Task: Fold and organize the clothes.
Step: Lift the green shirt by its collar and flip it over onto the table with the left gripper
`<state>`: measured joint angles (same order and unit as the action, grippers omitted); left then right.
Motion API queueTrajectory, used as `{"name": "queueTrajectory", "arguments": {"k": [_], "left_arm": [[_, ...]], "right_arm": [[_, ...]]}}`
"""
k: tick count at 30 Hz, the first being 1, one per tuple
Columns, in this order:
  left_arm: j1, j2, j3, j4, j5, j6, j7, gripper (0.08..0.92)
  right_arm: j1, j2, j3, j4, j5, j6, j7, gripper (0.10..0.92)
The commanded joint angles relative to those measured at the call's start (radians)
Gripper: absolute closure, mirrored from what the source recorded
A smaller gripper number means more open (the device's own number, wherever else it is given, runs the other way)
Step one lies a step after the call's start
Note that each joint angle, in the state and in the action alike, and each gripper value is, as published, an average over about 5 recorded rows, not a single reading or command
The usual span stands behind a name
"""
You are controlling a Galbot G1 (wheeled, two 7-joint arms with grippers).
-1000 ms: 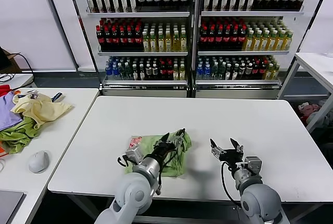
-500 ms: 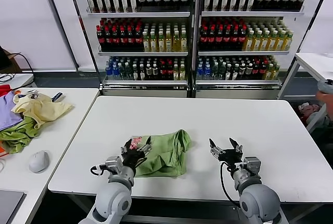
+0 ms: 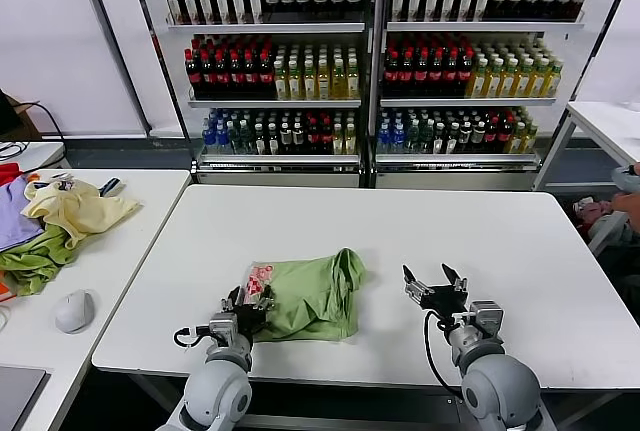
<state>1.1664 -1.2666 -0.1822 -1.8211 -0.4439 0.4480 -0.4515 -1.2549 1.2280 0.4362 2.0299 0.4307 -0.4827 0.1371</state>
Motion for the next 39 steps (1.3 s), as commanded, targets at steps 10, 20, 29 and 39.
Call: {"name": "queueTrajectory", "arguments": {"k": [10, 20, 29, 39], "left_arm": [[-0.008, 0.012, -0.11, -0.012, -0.418, -0.016, 0.038, 0.675], [-0.024, 0.087, -0.381, -0.082, -0.753, -0.031, 0.042, 0.877], [-0.038, 0.273, -0.618, -0.156, -0.92, 0.006, 0.038, 0.877], [-0.094, 0.196, -0.333, -0.298, -0.752, 0.007, 0.016, 0.877]], "right_arm": [[-0.005, 0.003, 0.01, 0.015, 0.002, -0.002, 0.002, 0.203], [-0.001, 0.012, 0.007, 0.018, 0.002, -0.002, 0.003, 0.203], [0.01, 0.016, 0.009, 0.013, 0.007, 0.002, 0.001, 0.203], [-0.009, 0.019, 0.02, 0.036, 0.006, 0.006, 0.0, 0.203]]}}
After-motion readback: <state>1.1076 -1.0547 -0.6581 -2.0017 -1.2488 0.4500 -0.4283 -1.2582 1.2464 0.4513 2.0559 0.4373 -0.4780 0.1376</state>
